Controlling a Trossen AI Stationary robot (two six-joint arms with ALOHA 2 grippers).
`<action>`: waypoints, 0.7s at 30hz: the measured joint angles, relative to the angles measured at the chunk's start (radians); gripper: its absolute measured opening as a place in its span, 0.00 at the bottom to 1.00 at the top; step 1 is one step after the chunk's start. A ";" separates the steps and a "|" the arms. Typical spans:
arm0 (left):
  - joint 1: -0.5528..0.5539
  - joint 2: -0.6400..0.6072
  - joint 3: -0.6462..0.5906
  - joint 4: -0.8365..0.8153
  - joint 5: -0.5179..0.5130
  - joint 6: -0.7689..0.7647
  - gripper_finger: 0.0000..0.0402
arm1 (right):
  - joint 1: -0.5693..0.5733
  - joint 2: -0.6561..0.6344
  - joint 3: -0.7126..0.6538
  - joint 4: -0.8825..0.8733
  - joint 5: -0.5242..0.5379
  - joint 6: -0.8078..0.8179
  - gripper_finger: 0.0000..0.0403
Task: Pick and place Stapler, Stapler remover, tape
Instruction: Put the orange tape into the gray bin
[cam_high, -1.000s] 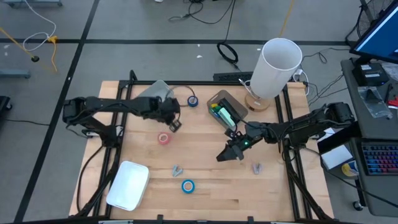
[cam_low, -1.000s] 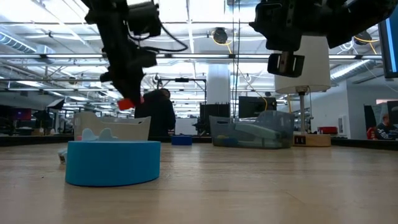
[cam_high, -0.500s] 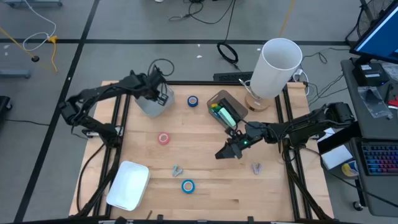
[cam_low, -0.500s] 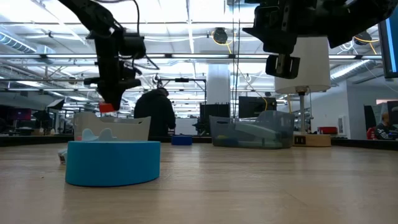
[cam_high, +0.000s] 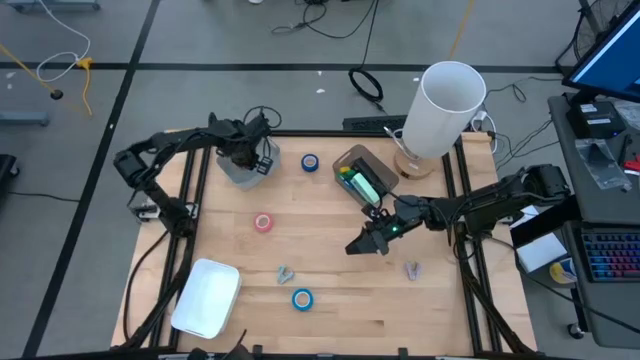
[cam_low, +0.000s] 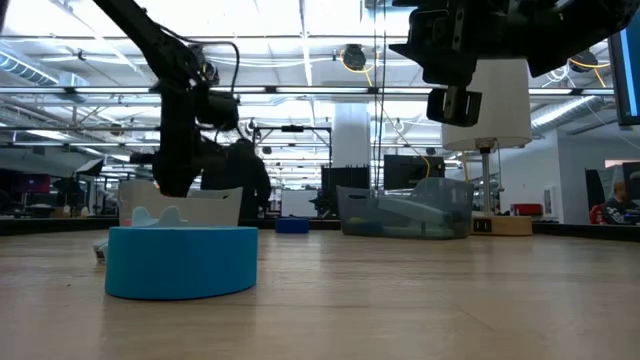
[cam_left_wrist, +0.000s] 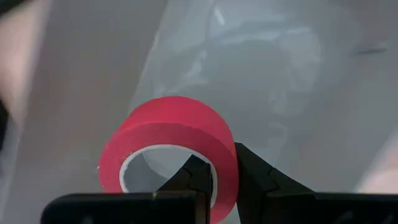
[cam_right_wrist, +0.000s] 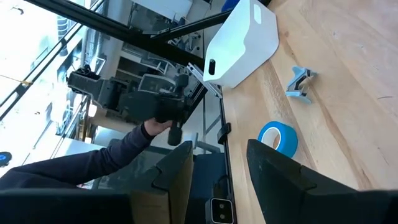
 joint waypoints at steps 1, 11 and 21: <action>0.000 0.017 0.000 -0.003 0.000 -0.006 0.09 | 0.000 0.000 0.000 0.000 0.000 0.000 0.36; -0.001 0.072 0.000 0.004 0.003 -0.022 0.23 | 0.000 0.000 0.000 0.000 0.000 0.008 0.35; 0.001 0.071 0.000 0.012 0.009 -0.019 0.37 | 0.000 0.000 0.000 0.000 0.000 0.007 0.36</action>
